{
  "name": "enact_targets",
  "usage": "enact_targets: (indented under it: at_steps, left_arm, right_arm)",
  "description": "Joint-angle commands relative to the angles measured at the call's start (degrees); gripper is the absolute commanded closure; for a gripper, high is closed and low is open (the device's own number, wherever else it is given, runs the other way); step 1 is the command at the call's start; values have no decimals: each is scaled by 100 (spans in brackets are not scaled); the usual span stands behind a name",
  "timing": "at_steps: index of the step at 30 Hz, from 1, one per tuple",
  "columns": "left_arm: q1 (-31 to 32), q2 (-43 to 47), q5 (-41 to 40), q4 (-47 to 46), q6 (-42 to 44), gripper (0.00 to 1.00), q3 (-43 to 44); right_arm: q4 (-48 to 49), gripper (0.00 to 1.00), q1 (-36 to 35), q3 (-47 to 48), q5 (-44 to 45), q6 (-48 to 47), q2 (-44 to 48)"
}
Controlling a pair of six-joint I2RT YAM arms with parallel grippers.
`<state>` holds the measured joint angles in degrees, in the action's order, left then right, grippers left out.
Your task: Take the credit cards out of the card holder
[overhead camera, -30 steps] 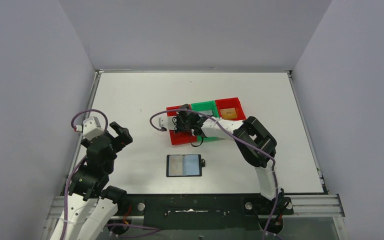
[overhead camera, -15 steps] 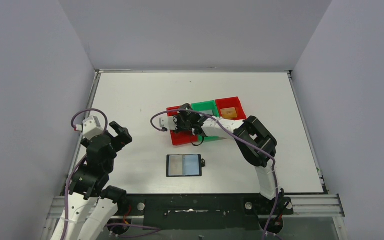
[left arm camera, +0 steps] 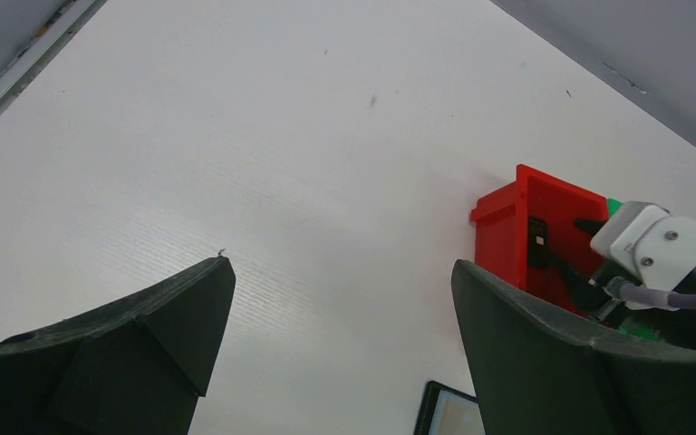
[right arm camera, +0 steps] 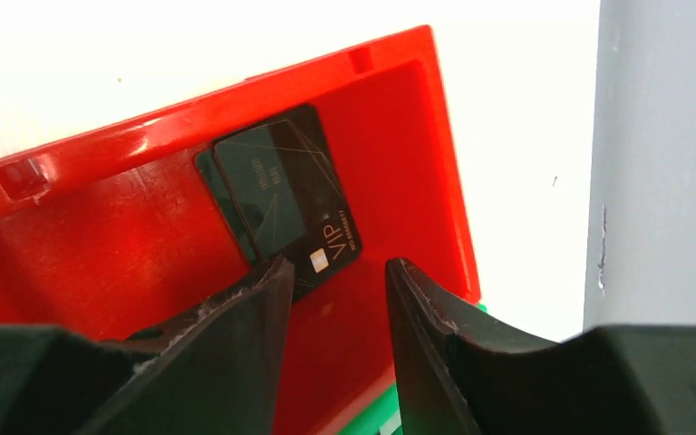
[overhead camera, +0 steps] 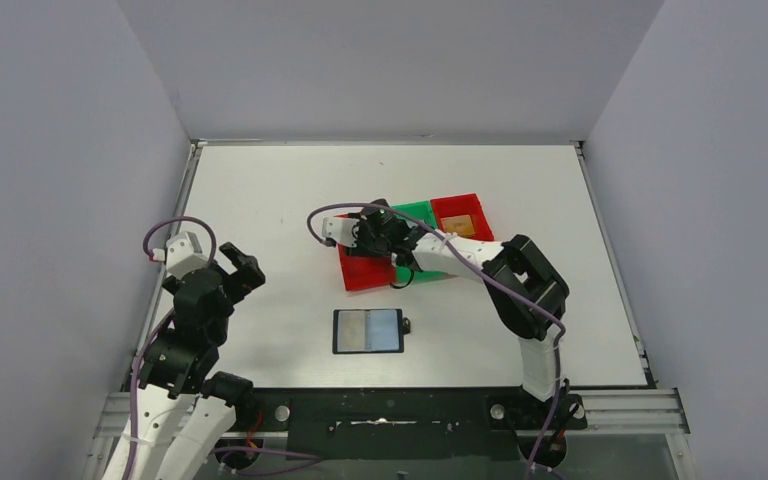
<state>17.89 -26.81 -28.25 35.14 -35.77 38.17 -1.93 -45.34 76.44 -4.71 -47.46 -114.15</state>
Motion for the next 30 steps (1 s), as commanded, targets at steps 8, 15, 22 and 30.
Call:
enact_targets:
  at_steps: [8,15,22,30]
  left_arm:
    - [-40,-12,47,-260,52,8,32]
    - [-76,-31,51,-248,62,8,40]
    - [-76,-9,32,-264,54,8,23]
    - [-165,-45,57,-226,35,8,33]
  right_arm:
    - [-89,55,138,281,609,5478,1162]
    - [-980,73,33,449,414,7317,784]
    - [-1505,82,-150,776,877,7722,215]
    - [-1971,82,-290,1325,1692,7980,-499]
